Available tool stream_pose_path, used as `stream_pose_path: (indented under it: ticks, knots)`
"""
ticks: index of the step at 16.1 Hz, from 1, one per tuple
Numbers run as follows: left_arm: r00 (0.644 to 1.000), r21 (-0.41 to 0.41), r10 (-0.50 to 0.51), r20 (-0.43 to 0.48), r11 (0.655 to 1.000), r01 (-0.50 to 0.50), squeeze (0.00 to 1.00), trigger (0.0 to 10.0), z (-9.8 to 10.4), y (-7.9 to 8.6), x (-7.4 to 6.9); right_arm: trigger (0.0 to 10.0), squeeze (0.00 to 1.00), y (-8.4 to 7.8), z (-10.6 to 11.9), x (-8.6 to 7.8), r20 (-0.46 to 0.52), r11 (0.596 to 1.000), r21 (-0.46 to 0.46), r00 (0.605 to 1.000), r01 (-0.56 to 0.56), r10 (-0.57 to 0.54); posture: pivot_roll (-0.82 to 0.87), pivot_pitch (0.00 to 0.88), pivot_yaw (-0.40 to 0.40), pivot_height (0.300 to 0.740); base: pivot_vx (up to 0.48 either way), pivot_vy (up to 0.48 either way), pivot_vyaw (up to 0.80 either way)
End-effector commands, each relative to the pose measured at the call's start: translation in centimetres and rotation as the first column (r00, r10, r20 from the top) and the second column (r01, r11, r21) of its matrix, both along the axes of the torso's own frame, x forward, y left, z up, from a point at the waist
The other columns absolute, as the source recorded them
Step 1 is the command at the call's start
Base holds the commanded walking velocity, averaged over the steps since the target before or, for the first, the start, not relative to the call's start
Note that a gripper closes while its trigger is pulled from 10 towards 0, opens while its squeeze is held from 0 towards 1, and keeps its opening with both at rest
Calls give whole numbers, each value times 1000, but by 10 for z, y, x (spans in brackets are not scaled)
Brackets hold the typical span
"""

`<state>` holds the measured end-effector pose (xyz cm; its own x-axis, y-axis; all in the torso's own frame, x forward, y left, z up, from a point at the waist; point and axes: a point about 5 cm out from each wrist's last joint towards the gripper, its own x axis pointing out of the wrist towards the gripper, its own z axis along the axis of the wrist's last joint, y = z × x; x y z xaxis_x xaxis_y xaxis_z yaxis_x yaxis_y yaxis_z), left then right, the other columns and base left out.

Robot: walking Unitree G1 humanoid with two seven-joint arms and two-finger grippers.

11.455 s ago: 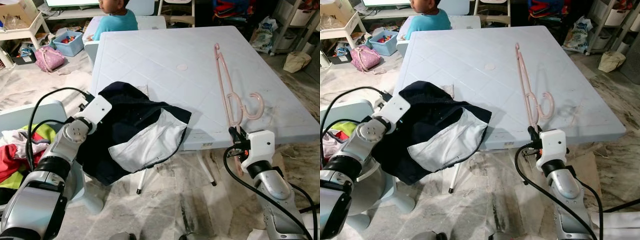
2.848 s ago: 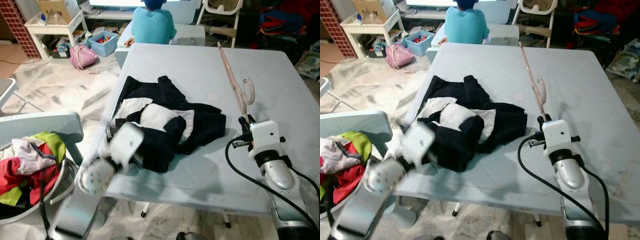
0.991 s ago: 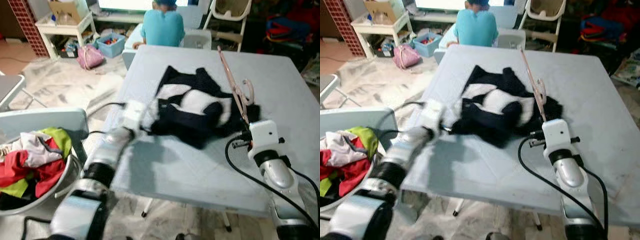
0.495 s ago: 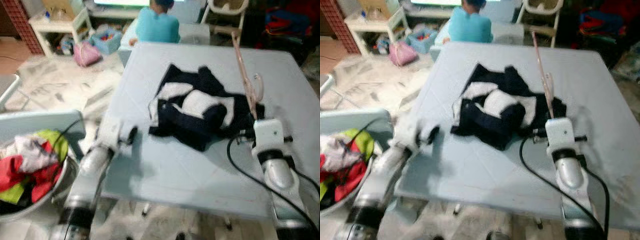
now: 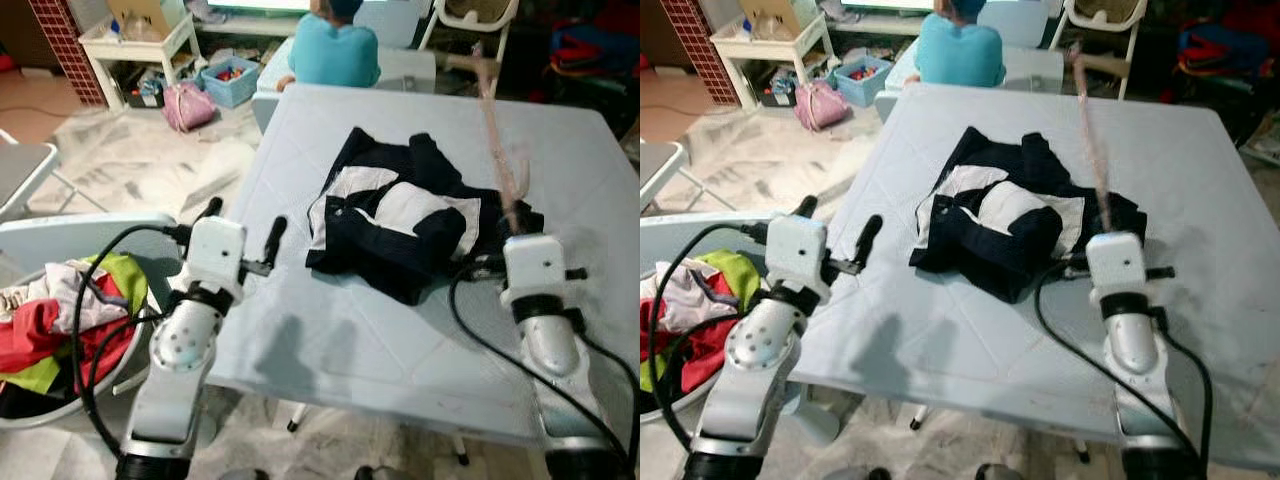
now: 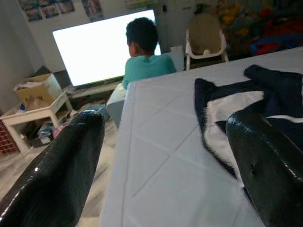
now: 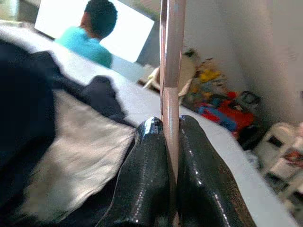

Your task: Hang hanger

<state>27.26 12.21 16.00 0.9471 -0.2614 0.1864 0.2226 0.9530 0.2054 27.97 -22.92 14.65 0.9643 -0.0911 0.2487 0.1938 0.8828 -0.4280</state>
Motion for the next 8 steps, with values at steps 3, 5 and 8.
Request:
stream_pose_path:
  ticks: [3,5,8]
  knots:
    - [1000,-10,11,9,1000,-11,0,10000,5,-5,3,0,0,-6,15,6,57,1000,3,998,14,-14,-33,38,19,740,0,0,0]
    - [1000,-16,10,9,1000,-10,0,10000,8,-7,3,0,0,-6,21,9,79,1000,-3,997,8,-8,-35,38,20,740,-272,0,0]
    - [1000,-18,13,2,1000,-13,0,10000,10,-7,3,0,0,-8,27,12,97,1000,-21,995,15,-13,-37,41,21,740,-355,0,0]
